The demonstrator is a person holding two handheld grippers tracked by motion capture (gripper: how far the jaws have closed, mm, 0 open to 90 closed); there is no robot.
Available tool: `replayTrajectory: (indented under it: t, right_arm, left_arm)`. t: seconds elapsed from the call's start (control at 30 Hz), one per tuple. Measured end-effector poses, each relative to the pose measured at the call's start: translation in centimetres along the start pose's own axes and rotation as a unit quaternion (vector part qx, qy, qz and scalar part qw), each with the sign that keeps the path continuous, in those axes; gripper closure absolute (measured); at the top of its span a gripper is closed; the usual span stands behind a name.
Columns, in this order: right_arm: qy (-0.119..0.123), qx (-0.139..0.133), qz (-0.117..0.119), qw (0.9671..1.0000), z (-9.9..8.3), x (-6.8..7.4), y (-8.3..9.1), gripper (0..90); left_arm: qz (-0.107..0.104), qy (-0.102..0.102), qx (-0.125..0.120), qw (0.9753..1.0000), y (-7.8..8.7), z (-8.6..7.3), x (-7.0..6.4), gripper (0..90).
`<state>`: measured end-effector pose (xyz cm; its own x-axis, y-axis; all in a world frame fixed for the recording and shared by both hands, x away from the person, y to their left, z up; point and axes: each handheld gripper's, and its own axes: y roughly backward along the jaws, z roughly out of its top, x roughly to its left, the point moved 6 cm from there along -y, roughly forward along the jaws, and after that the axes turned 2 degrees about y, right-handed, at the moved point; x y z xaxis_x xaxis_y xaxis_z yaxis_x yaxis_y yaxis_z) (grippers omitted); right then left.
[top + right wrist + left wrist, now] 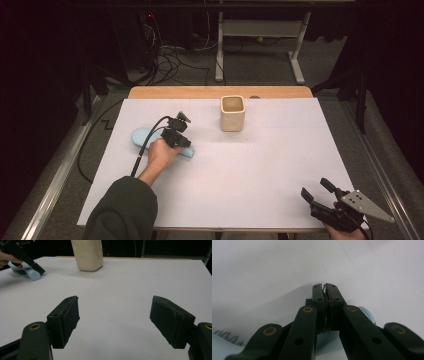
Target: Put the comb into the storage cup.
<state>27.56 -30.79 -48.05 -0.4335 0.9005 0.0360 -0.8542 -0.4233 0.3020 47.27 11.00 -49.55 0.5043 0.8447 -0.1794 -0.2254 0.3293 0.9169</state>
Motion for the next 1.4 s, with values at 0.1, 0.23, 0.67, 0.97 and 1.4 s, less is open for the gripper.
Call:
replayTrajectory:
  t: [0.1, 0.23, 0.67, 0.97, 1.4]
  right_arm:
    - [0.0, 0.0, 0.0, 1.0, 0.0, 0.0, 0.0, 24.2]
    - [0.0, 0.0, 0.0, 1.0, 0.0, 0.0, 0.0, 24.2]
    - [-0.001, 0.0, -0.001, 1.0, 0.0, 0.0, 0.0, 24.2]
    - [0.0, 0.001, -0.003, 1.0, 0.0, 0.0, 0.0, 24.2]
    - [0.003, 0.002, -0.002, 1.0, 0.0, 0.0, 0.0, 24.2]
  left_arm:
    - [0.005, -0.003, 0.003, 1.0, 0.1, -0.5, 0.1, 86.3]
    - [0.005, -0.006, 0.003, 1.0, 0.3, -1.0, 0.0, 86.3]
    - [0.002, -0.03, 0.003, 0.9996, 0.7, -2.4, -0.9, 86.0]
    - [0.009, -0.054, 0.004, 0.9985, 1.0, -3.1, -1.8, 86.0]
    - [0.0, -0.069, -0.001, 0.9976, 1.3, -5.2, -2.7, 85.9]
